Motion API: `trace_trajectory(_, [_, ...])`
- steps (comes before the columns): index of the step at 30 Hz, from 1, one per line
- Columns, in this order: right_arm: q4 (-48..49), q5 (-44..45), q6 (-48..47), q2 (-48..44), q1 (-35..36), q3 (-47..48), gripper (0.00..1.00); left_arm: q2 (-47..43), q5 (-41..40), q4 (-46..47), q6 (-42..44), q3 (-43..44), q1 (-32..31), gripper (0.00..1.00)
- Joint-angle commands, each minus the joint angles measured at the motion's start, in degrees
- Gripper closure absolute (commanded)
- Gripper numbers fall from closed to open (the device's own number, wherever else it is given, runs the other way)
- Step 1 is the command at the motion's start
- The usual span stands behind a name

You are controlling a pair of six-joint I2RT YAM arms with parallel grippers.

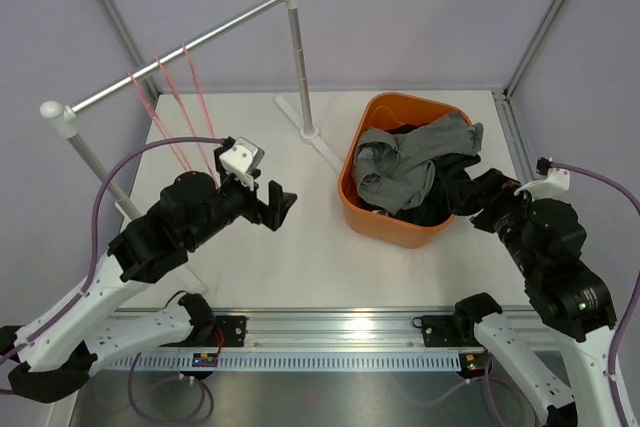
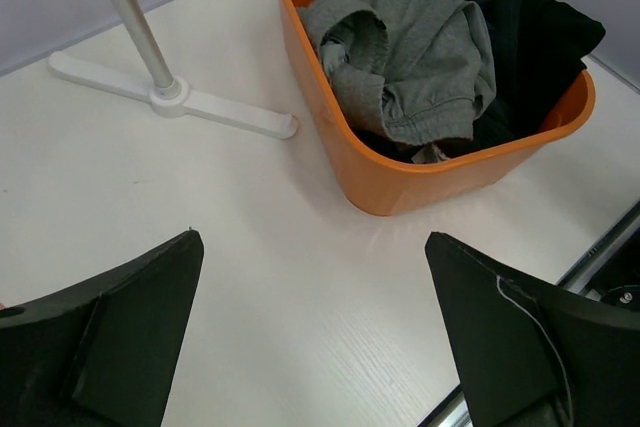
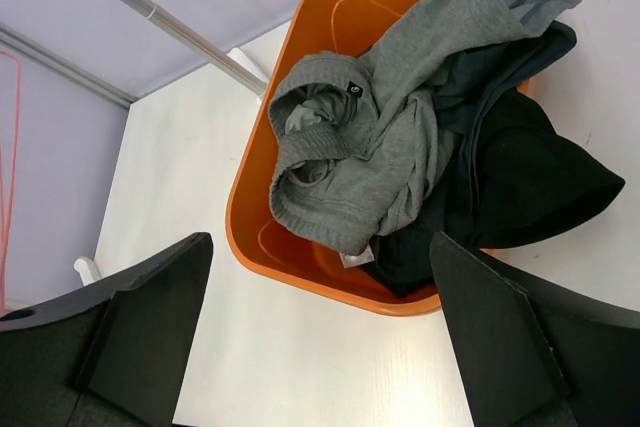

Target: Remove the shorts from the hanger

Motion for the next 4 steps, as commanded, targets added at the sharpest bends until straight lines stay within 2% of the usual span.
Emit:
trace_trajectory(1, [3.4, 2.6, -0.5, -2.5, 0.4, -1.7, 0.01, 0.0, 4.6, 4.5, 1.7, -1.6, -0.2, 0.01])
trace_trajectory(4, [3.6, 4.1, -0.8, -3.1, 0.4, -2.4, 0.01, 0.1, 5.5, 4.7, 1.3, -2.0, -0.2, 0.01])
